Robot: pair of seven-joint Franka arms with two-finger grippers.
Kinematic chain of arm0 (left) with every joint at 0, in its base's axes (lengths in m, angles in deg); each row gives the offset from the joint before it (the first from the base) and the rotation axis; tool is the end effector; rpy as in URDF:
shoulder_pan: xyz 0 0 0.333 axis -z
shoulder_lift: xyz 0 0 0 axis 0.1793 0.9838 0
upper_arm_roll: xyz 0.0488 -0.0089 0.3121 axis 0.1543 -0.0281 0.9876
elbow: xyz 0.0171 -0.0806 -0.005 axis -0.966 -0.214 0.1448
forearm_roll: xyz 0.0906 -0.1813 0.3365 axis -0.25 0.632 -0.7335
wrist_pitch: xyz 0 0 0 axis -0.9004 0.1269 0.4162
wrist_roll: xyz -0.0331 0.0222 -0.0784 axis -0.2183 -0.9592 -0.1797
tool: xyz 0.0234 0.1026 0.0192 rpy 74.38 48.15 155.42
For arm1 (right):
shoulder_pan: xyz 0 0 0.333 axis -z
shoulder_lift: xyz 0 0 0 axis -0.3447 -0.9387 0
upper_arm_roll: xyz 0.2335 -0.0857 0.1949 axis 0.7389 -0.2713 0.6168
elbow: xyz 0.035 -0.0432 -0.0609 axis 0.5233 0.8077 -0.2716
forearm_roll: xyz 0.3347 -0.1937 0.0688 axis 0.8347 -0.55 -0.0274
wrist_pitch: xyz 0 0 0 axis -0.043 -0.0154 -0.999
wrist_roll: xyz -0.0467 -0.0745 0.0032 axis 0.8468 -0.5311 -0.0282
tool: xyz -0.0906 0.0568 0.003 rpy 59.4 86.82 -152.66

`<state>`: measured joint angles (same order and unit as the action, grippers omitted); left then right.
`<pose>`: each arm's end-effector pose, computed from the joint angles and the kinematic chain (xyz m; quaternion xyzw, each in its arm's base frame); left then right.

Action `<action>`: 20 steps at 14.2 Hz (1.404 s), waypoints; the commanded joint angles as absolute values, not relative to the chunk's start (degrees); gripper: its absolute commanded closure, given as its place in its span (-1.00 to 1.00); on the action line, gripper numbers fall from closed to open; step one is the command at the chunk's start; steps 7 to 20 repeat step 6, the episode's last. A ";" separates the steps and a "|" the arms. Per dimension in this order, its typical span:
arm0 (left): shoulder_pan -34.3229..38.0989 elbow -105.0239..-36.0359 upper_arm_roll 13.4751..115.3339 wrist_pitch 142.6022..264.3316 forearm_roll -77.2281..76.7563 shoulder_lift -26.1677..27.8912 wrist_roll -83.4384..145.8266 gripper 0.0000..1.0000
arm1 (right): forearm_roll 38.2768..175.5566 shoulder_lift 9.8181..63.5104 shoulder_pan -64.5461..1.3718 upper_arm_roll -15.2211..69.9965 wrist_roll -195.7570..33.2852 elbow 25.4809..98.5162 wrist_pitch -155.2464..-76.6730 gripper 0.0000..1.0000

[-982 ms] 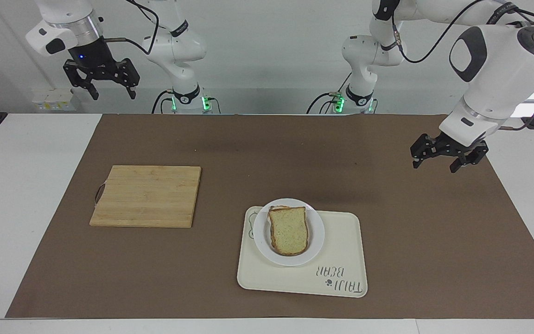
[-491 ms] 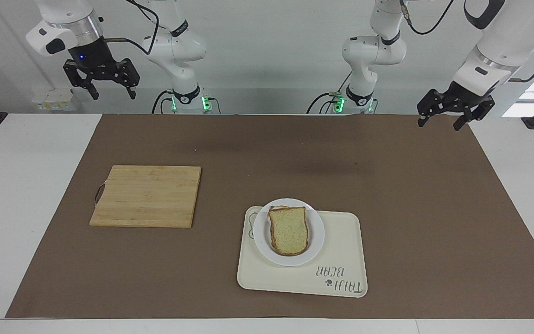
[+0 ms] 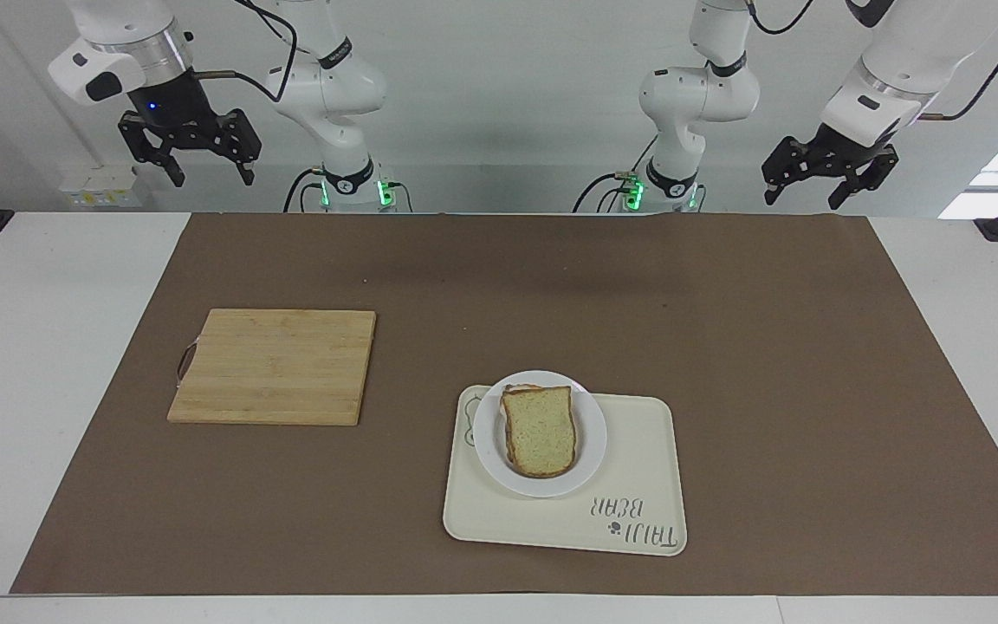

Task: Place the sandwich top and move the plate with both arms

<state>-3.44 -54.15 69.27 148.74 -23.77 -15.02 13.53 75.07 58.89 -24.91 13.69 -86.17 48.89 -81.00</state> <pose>0.5076 -0.0473 0.6478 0.9974 -0.0648 -0.0288 0.0156 0.5012 -0.0222 0.6735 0.9999 0.0114 -0.0104 0.0035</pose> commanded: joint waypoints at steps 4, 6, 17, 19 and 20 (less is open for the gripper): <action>-4.35 -55.99 68.57 153.24 -24.85 -16.05 13.99 -1.00 | 75.71 60.27 -23.85 14.12 -84.49 50.53 -81.94 -1.00; -4.26 -55.99 68.57 153.24 -24.85 -16.05 13.99 -1.00 | 75.80 60.27 -23.85 14.12 -84.40 50.62 -81.94 -1.00; -4.26 -55.99 68.57 153.24 -24.85 -16.05 13.99 -1.00 | 75.80 60.27 -23.85 14.12 -84.40 50.62 -81.94 -1.00; -4.26 -55.99 68.57 153.24 -24.85 -16.05 13.99 -1.00 | 75.80 60.27 -23.85 14.12 -84.40 50.62 -81.94 -1.00; -4.26 -55.99 68.57 153.24 -24.85 -16.05 13.99 -1.00 | 75.80 60.27 -23.85 14.12 -84.40 50.62 -81.94 -1.00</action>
